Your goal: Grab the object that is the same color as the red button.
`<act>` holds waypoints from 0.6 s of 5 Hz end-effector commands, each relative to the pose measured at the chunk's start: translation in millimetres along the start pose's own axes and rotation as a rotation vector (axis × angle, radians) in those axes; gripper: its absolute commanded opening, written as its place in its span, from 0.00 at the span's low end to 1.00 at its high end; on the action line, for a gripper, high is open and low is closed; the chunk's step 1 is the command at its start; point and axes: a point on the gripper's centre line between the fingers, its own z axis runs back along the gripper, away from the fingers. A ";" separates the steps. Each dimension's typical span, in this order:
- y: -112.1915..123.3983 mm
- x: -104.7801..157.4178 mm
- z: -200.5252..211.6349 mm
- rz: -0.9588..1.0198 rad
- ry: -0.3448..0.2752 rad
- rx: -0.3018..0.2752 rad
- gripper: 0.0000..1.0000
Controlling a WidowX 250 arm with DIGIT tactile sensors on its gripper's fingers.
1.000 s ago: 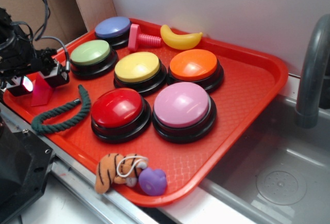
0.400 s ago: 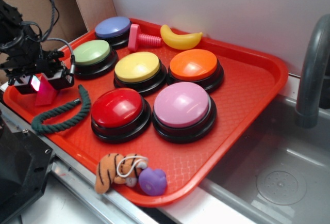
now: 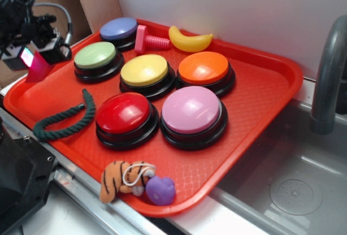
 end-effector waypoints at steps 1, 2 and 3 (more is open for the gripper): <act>-61.8 -12.6 39.3 -0.218 0.107 -0.065 0.00; -88.2 -31.4 40.3 -0.312 0.133 -0.067 0.00; -84.5 -36.5 36.1 -0.256 0.147 -0.041 0.00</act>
